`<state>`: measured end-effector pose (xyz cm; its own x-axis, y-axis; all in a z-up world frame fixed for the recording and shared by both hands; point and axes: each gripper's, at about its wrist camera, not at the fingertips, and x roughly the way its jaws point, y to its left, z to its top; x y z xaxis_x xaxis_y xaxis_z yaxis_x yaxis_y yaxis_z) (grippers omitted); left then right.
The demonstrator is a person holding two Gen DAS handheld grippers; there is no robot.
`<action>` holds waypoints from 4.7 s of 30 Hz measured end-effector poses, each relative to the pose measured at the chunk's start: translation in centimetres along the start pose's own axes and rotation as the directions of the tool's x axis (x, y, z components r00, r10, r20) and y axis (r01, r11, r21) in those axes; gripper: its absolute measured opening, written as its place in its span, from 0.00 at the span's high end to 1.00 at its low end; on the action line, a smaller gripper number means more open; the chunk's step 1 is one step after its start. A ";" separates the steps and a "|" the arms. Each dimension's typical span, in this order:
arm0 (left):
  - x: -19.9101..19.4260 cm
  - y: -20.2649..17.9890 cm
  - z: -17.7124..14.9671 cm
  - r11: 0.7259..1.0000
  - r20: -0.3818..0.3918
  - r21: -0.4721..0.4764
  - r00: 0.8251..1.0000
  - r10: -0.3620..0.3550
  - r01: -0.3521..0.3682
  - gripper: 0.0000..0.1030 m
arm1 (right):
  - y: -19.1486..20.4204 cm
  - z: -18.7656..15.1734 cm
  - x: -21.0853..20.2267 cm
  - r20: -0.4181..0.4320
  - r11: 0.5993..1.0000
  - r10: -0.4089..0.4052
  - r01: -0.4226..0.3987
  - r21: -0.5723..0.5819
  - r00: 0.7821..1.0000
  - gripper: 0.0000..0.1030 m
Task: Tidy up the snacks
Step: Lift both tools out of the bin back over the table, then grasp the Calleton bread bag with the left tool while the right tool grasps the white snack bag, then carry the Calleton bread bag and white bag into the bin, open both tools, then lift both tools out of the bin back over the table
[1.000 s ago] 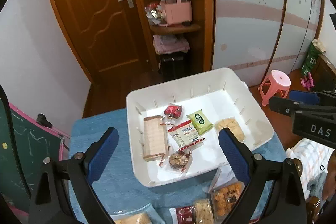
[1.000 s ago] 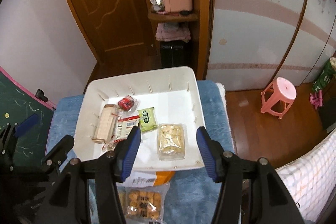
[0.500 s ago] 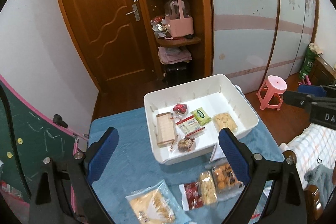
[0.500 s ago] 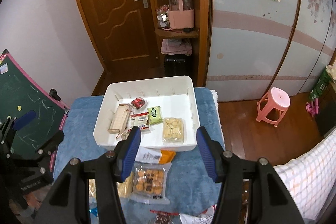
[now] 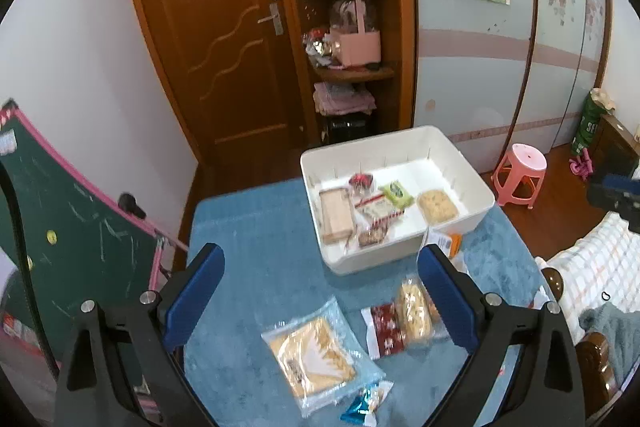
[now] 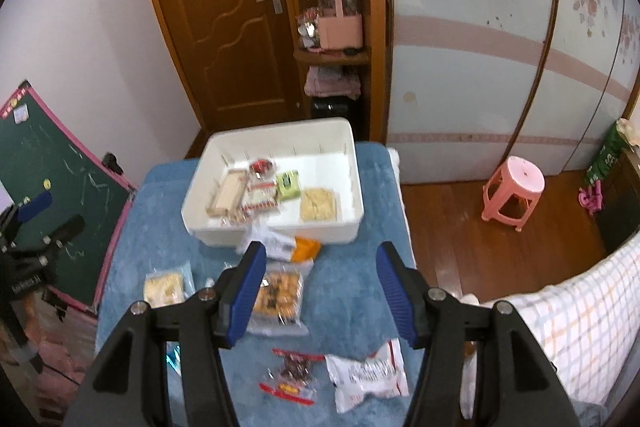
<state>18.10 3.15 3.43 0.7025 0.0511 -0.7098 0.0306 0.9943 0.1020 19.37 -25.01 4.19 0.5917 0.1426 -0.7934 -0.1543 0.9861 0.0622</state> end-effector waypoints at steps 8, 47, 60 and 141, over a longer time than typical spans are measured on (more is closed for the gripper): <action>3.3 2.6 -5.2 0.995 -0.101 -0.099 0.994 -0.030 0.020 0.06 | -1.2 -5.8 3.1 -0.103 1.000 0.001 0.001 0.022 0.995 0.43; 23.4 3.1 -19.0 0.913 -0.476 -0.388 0.876 -0.079 -0.128 0.00 | -4.5 -19.5 16.7 -0.324 0.975 -0.206 0.223 0.016 0.923 0.16; 22.4 2.0 -19.8 0.923 -0.444 -0.360 0.895 -0.046 -0.132 0.02 | -4.3 -19.5 16.2 -0.256 0.962 -0.252 0.269 0.036 0.933 0.40; 22.5 -2.6 11.3 0.990 -0.213 -0.141 0.975 -0.062 0.032 0.01 | 2.7 12.5 19.6 -0.029 0.999 0.043 -0.042 0.021 0.999 0.04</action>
<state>41.92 0.67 -4.94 0.5319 0.0080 -0.8468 -0.0472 0.9987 -0.0202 40.41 -18.52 -3.65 0.5615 0.1820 -0.8072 -0.1620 0.9808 0.1085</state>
